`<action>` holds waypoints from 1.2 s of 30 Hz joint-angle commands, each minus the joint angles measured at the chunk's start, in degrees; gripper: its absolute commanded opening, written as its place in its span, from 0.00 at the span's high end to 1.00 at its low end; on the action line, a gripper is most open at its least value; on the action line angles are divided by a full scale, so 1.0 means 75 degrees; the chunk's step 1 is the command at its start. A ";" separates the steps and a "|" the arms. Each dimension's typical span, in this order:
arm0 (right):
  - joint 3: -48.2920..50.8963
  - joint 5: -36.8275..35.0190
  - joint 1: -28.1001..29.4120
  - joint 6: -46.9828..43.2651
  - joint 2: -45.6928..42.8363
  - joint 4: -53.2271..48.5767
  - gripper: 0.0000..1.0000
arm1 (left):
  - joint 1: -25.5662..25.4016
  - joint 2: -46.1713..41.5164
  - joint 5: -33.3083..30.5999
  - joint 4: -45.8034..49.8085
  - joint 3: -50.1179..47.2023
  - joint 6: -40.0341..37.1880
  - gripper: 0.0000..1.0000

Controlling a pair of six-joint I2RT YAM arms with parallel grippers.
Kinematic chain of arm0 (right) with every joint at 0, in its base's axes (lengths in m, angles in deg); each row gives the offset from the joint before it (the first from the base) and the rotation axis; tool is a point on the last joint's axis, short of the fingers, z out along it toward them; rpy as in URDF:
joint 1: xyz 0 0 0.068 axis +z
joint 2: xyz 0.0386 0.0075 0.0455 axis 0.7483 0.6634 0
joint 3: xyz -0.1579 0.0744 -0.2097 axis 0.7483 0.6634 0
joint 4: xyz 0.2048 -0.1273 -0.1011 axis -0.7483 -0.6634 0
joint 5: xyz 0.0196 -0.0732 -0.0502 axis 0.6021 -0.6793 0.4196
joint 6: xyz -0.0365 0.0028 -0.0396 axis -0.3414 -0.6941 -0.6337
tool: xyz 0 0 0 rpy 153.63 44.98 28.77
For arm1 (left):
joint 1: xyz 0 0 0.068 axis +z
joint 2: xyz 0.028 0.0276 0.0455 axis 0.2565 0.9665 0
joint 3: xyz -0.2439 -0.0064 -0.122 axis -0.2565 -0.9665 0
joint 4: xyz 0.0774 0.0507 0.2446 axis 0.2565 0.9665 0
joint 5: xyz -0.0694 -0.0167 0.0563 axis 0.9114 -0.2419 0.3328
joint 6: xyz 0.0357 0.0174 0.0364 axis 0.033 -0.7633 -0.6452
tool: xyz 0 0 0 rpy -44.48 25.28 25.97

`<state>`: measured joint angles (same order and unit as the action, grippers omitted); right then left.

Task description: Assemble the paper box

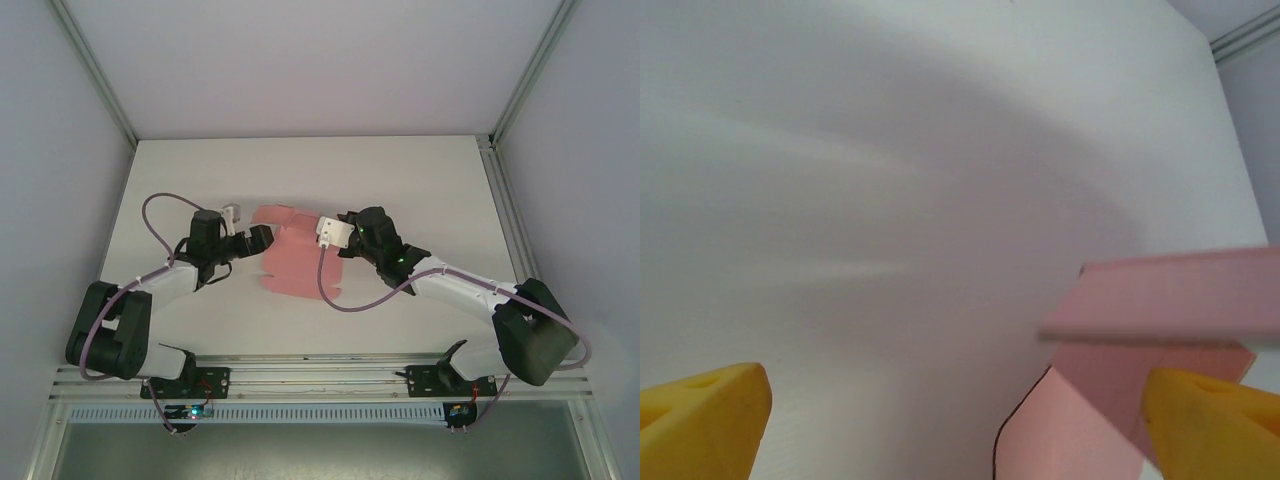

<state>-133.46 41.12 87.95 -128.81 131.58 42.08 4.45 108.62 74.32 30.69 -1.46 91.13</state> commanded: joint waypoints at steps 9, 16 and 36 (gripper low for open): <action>-0.0192 0.0347 0.0040 0.0300 0.0028 -0.0202 1.00 | -0.1144 0.0736 -0.2062 0.0237 0.0778 -0.0768 0.13; -0.0208 -0.0130 0.0098 0.0205 0.0279 -0.0072 1.00 | -0.1725 0.0804 -0.3424 0.0111 0.0325 -0.0520 0.12; 0.0371 -0.3150 0.0851 -0.2626 0.2381 0.2973 1.00 | -0.1627 -0.1694 -0.5856 0.3859 0.0492 0.0252 0.00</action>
<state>-132.12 19.52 93.63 -145.97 149.29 60.03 -8.01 97.80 37.88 53.25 1.80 90.93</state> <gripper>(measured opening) 0.050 0.998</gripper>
